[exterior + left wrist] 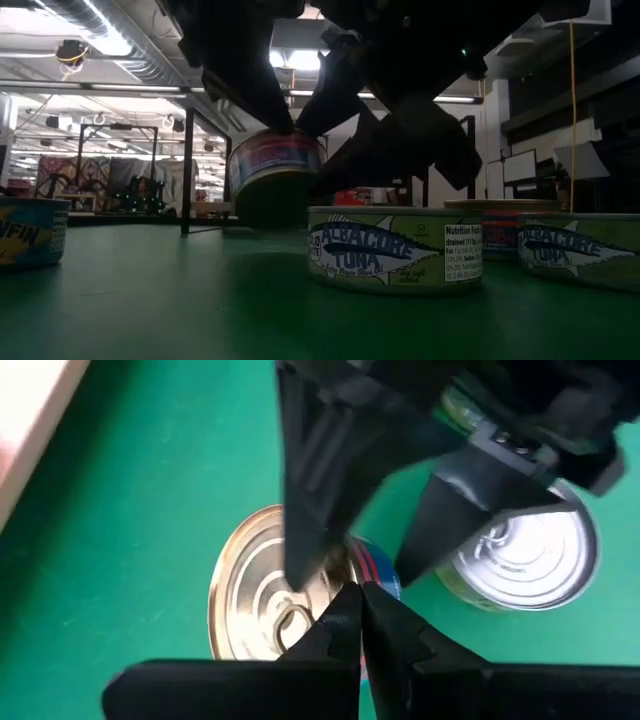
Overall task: Stack canned seafood by type on shelf
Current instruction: Put the blue pink tuna can on the shelf
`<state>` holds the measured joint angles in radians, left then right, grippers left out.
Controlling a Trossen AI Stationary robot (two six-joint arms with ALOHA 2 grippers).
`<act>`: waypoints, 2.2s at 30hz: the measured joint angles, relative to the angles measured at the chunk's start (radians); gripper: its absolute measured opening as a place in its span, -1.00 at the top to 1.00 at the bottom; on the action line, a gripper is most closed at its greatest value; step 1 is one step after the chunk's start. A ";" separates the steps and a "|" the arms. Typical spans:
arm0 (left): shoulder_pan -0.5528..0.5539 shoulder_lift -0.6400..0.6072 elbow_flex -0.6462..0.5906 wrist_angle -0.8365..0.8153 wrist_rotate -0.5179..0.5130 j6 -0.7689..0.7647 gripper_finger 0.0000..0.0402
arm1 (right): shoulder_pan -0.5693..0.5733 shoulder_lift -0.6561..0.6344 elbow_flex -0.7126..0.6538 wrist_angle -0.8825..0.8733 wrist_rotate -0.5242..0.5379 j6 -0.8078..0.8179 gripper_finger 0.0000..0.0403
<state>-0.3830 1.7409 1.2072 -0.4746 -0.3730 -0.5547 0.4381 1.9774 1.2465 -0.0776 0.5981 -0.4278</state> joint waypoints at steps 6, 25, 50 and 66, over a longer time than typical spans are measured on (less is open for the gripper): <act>-0.001 -0.003 0.000 0.017 0.027 -0.036 1.00 | 0.000 0.000 0.000 -0.001 0.022 0.000 -0.55; 0.002 -0.024 0.000 0.045 0.039 0.026 0.91 | 0.000 -0.001 0.001 0.000 0.016 0.000 0.12; 0.004 -0.396 0.001 -0.251 0.025 0.085 0.35 | -0.182 -0.001 0.129 0.041 -0.054 -0.191 0.04; 0.004 -0.415 0.001 -0.281 0.017 0.089 0.35 | -0.443 0.005 0.134 0.202 -0.289 -0.340 0.06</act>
<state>-0.3786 1.3258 1.2083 -0.7551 -0.3561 -0.4656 -0.0051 1.9823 1.3804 0.1243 0.3094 -0.7677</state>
